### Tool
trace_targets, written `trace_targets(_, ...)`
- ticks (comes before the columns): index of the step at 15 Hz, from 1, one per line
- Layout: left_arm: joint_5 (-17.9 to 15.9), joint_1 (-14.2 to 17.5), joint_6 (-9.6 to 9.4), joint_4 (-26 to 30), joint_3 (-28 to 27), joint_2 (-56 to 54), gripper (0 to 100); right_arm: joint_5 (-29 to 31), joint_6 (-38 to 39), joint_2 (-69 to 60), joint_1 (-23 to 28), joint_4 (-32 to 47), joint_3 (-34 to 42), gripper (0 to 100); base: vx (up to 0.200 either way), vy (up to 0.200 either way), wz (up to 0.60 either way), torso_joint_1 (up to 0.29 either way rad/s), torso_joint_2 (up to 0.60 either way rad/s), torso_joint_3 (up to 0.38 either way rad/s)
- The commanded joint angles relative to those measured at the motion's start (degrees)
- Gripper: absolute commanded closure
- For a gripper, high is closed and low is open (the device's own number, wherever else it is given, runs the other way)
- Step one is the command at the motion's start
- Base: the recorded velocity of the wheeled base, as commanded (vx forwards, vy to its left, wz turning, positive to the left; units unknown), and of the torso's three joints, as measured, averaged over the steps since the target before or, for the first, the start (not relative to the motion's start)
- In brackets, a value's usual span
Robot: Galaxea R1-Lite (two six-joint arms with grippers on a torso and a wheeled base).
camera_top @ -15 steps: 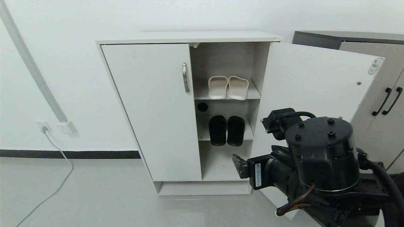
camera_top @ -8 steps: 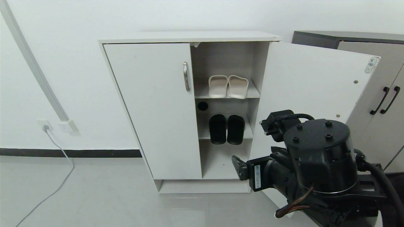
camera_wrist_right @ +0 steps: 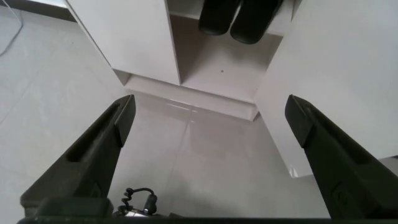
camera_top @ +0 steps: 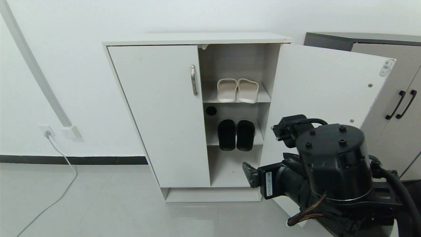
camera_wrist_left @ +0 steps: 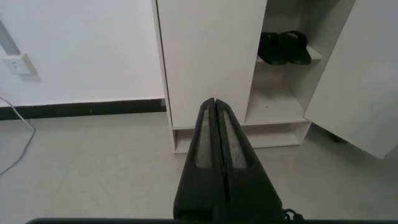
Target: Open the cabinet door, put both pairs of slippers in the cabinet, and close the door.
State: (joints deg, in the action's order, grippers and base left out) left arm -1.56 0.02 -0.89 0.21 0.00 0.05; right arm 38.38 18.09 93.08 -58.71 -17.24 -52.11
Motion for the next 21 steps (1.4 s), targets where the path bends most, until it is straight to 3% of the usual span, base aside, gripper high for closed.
trace_targets(1,-0.02,0.06,0.01,-0.12,0.00,0.04,100,0.03,0.01,0.09,0.00,-0.08,0.00,0,0.000,0.000,0.00,0.002,-0.13,-0.149)
trace_targets(5,-0.02,0.06,0.01,-0.03,0.00,0.04,100,0.03,0.01,0.18,0.00,-0.08,0.00,0,0.000,0.000,0.00,0.023,-0.26,-0.331)
trace_targets(6,-0.02,0.06,0.01,-0.03,0.00,-0.05,100,0.03,0.01,0.09,0.00,-0.08,0.17,100,0.000,0.000,0.00,0.056,-0.58,-0.364)
trace_targets(21,-0.02,0.06,-0.08,-0.03,0.00,0.04,100,0.03,-0.34,0.09,0.00,-0.08,0.44,100,0.000,0.000,0.00,0.144,-0.48,-0.325)
